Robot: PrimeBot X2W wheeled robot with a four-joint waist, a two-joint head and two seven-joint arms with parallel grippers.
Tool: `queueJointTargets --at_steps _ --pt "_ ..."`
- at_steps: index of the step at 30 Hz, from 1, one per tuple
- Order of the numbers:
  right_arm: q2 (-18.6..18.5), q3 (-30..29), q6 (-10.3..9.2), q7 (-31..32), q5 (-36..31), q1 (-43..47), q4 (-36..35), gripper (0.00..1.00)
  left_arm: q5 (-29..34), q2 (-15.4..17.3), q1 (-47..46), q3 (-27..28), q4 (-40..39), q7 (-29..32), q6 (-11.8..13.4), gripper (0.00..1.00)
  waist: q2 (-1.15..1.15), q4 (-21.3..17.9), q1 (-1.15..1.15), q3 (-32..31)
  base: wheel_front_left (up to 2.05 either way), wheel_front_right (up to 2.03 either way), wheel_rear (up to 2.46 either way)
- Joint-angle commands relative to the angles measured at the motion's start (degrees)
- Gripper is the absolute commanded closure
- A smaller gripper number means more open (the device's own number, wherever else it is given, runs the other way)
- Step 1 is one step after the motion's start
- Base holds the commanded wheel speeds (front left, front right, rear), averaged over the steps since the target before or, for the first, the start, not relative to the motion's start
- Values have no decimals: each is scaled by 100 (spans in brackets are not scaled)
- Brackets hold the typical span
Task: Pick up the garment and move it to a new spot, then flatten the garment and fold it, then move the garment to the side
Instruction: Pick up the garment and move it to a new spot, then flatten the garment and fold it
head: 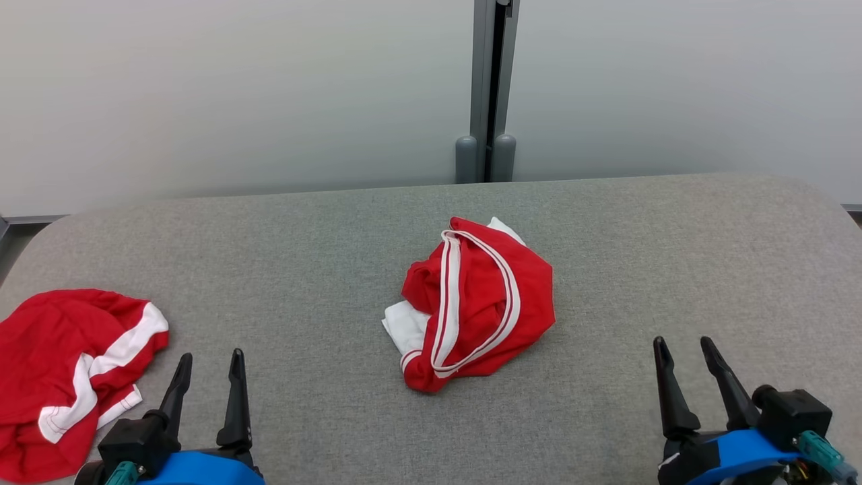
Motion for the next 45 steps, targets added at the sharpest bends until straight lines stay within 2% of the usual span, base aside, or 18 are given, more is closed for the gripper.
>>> queueJointTargets --at_steps 1,16,20,25,30,34,35,45 --pt "-25 -52 1 16 -46 73 28 0 41 38 13 42 40 -27 -26 0 0 -15 1 -1 0 0 0" --pt "-25 22 1 -35 65 -7 151 0 119 -8 -176 -71 237 -27 -106 0 0 -103 1 41 0 0 0" --pt "-24 170 1 78 59 -222 172 0 116 -38 -202 -89 235 -28 -104 0 0 -81 1 73 0 0 0" --pt "-27 666 1 461 7 -864 203 0 119 -33 -275 -74 168 -27 -87 0 0 -82 1 240 0 0 0" --pt "-23 1283 1 1060 -72 -1793 765 0 142 -49 -446 -119 117 -27 -122 0 0 -16 1 493 0 0 0" --pt "-25 1542 1 1327 -75 -2381 1436 0 175 -89 -608 -189 87 -27 -140 0 0 113 1 676 0 0 0" --pt "-25 1542 1 1327 -75 -2381 1436 0 175 -89 -608 -189 87 -27 -140 0 0 113 1 676 0 0 0" --pt "-24 1454 1 1206 -167 -3406 3018 0 195 -121 -849 -327 127 -27 -213 0 0 406 1 907 0 0 0"
